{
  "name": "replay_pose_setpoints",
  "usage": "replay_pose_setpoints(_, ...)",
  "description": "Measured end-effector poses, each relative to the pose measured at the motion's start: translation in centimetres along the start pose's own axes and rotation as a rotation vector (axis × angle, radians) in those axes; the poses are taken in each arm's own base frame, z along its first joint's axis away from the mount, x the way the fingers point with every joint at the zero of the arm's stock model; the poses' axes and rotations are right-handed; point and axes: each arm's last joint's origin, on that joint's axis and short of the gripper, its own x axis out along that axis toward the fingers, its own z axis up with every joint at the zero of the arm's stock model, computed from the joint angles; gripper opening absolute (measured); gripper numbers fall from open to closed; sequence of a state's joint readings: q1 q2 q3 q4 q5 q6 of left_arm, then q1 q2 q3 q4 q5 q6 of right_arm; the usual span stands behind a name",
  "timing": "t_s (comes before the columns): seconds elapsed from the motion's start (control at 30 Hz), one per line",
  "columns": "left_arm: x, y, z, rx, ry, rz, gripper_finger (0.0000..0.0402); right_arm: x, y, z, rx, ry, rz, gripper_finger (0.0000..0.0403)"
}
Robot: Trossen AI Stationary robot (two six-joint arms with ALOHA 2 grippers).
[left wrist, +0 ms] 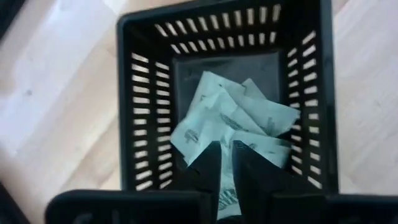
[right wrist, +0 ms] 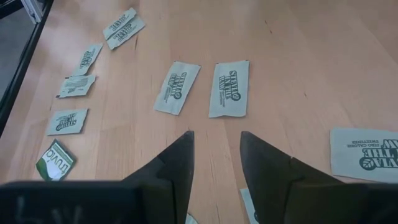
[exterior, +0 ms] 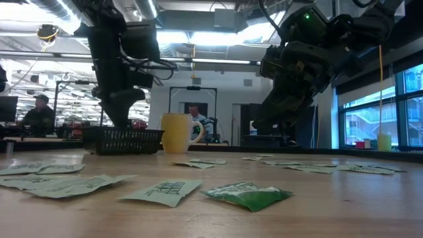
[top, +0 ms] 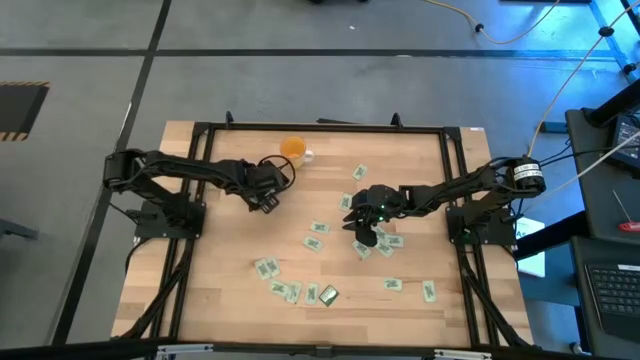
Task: Pick and place Stevia / Truvia into bins
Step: Put the green stevia packet into the black bin
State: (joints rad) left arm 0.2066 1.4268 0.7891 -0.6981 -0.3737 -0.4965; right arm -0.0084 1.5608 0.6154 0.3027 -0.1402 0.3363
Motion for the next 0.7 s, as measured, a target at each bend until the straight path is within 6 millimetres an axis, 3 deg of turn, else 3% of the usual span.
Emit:
replay_pose_setpoints(0.2,-1.4,0.6,0.1,-0.009,-0.060,-0.014,0.0066,0.0,0.0,0.0,0.000,0.000,0.000,0.0133)
replay_pose_setpoints(0.37,-3.5,0.4,-0.3,0.085,-0.086,-0.187,0.0076,0.0,0.0,0.0,0.000,0.001,0.000,0.0133)
replay_pose_setpoints(0.53,-5.6,-1.8,-1.4,0.299,-0.113,-0.477,0.0072,0.0,0.0,0.0,-0.001,0.001,0.000,0.0133)
replay_pose_setpoints(0.7,-7.0,-4.7,-2.9,0.499,-0.179,-0.591,0.0071,0.0,0.0,0.0,-0.001,0.000,0.000,0.0133)
